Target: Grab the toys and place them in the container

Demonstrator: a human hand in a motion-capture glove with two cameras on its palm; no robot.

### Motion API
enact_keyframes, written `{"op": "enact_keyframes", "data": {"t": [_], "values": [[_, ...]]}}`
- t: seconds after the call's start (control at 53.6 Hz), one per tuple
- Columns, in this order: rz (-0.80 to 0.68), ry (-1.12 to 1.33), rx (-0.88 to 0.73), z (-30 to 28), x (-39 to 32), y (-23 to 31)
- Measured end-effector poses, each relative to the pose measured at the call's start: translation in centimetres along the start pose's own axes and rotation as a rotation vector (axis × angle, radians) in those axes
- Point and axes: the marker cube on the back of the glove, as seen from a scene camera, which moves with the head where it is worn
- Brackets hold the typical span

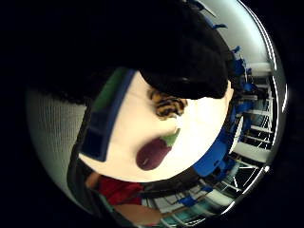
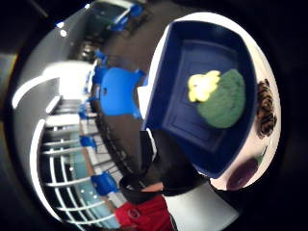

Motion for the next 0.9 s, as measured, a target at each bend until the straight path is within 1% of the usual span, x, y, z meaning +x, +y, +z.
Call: {"op": "enact_keyframes", "data": {"t": [0.149,0.317,0.466,0.616,0.895], "values": [[0.014,-0.023,0.021,1.1,3.5,3.1],[0.130,0.035,0.009,4.0,8.5,7.2],[0.110,-0.018,0.006,5.7,9.0,9.8],[0.116,0.006,-0.012,7.4,9.8,11.9],[0.200,0.052,-0.092,11.5,11.9,15.0]]}}
